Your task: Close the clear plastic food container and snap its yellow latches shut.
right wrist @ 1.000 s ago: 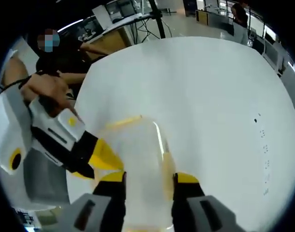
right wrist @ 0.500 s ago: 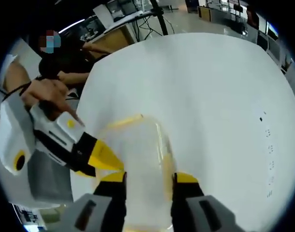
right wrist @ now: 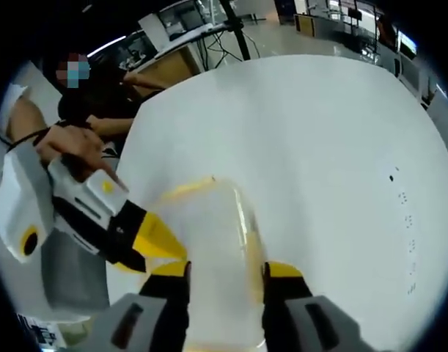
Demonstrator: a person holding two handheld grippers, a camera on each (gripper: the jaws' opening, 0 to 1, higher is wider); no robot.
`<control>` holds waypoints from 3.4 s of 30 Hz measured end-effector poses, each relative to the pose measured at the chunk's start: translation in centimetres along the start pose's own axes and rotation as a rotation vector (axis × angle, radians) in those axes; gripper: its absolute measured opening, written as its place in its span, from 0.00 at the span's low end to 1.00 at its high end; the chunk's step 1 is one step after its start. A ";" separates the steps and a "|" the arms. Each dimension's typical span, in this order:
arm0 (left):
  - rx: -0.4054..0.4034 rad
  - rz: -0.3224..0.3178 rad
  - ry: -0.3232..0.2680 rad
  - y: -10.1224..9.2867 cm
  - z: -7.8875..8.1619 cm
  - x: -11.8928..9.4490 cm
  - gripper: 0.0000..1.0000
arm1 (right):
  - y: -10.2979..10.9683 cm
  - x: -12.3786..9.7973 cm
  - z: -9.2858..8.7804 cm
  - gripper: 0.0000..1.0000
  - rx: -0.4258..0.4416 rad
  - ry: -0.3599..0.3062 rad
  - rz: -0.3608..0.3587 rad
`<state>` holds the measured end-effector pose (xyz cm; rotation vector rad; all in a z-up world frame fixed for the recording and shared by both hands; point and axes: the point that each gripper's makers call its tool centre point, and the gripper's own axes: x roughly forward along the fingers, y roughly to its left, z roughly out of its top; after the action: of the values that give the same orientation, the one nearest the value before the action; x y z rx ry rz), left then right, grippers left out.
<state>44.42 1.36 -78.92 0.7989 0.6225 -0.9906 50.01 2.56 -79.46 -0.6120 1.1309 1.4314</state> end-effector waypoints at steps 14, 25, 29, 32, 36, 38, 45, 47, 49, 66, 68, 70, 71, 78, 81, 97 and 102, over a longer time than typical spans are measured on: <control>0.001 -0.095 -0.024 -1.1 -0.2 -0.6 0.55 | 0.5 -2.8 -0.2 0.57 0.005 -0.269 -0.230; 0.026 -0.153 -0.025 -0.8 -1.4 -1.4 0.78 | 3.9 -3.0 -2.5 0.75 -0.130 -0.243 -0.312; 0.050 -0.121 -0.006 0.8 -2.2 -1.0 0.82 | 3.8 -2.3 -3.1 0.81 -0.165 -0.217 -0.349; 0.059 -0.103 0.013 1.8 -2.7 -0.5 0.83 | 3.6 -1.8 -3.6 0.81 -0.180 -0.183 -0.356; 0.081 -0.093 0.028 2.4 -3.0 0.1 0.85 | 3.2 -1.4 -4.0 0.82 -0.191 -0.156 -0.362; 0.095 -0.092 0.030 2.6 -3.0 0.2 0.86 | 3.1 -1.3 -4.1 0.82 -0.187 -0.154 -0.357; 0.115 -0.104 0.056 3.0 -3.6 0.9 0.86 | 2.7 -0.7 -4.3 0.84 -0.201 -0.130 -0.364; 0.119 -0.104 0.062 3.2 -3.7 0.9 0.86 | 2.5 -0.6 -4.4 0.84 -0.205 -0.127 -0.371; 0.121 -0.106 0.066 3.4 -3.9 1.1 0.86 | 2.4 -0.5 -4.5 0.84 -0.203 -0.121 -0.369; 0.138 -0.147 0.101 3.1 -4.5 2.2 0.84 | 1.9 0.6 -5.2 0.85 -0.208 -0.090 -0.360; 0.146 -0.147 0.105 3.1 -4.7 2.4 0.85 | 1.8 0.7 -5.1 0.85 -0.212 -0.090 -0.361; 0.146 -0.148 0.107 3.2 -4.7 2.5 0.85 | 1.7 0.7 -5.2 0.85 -0.214 -0.084 -0.361; 0.143 -0.150 0.106 3.2 -4.7 2.5 0.85 | 1.6 0.8 -5.2 0.84 -0.216 -0.082 -0.362; 0.143 -0.162 0.112 3.3 -4.9 2.9 0.86 | 1.2 1.0 -5.3 0.82 -0.235 -0.065 -0.367; 0.142 -0.163 0.119 3.2 -4.9 2.9 0.86 | 1.2 0.8 -5.2 0.81 -0.225 -0.069 -0.364; 0.157 -0.174 0.124 3.2 -5.7 2.3 0.86 | 1.8 1.5 -4.4 0.80 -0.212 -0.061 -0.380; 0.160 -0.175 0.128 3.5 -7.0 1.5 0.86 | 2.1 2.3 -3.1 0.81 -0.208 -0.063 -0.385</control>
<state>47.51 7.43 -83.00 0.9669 0.7392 -1.1660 46.76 1.09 -82.13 -0.8739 0.7680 1.2301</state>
